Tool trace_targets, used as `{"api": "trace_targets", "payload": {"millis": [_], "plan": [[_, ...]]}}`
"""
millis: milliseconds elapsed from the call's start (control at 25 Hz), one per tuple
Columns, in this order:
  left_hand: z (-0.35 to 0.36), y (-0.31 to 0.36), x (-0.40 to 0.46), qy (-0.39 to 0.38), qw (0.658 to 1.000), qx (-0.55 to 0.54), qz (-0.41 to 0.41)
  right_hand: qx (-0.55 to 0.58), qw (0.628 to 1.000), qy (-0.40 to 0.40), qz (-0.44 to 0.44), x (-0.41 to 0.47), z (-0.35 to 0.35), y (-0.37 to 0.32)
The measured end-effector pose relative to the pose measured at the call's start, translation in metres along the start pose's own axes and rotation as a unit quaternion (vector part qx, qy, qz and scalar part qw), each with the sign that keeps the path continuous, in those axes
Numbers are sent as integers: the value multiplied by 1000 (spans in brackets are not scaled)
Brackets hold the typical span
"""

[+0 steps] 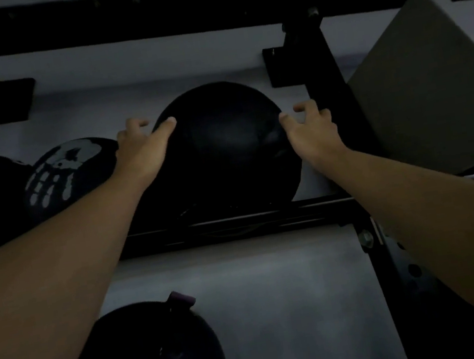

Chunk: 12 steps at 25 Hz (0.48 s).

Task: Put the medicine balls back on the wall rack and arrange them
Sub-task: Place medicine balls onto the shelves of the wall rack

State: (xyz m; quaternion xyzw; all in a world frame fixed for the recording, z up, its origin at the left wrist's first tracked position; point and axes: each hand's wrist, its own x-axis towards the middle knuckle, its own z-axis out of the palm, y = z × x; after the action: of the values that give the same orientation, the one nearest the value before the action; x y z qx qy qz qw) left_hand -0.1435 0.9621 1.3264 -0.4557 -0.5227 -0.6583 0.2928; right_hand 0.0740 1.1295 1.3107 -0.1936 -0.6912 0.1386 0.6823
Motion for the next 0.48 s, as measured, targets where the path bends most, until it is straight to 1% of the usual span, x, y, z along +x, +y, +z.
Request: {"api": "trace_targets", "payload": {"millis": [120,240,360,480], "plan": [[27,-12,20,2,998,-53,-30,56,998,-21,22,39,15,29],[45,-20,35,19,994,-105,-39,155,985,-61,47,59,38,54],[48,-36,54,29,985,-169,-32,251,964,-54,65,68,61,64],[49,-49,67,5,974,-225,-36,305,949,-59,53,79,70,69]]}}
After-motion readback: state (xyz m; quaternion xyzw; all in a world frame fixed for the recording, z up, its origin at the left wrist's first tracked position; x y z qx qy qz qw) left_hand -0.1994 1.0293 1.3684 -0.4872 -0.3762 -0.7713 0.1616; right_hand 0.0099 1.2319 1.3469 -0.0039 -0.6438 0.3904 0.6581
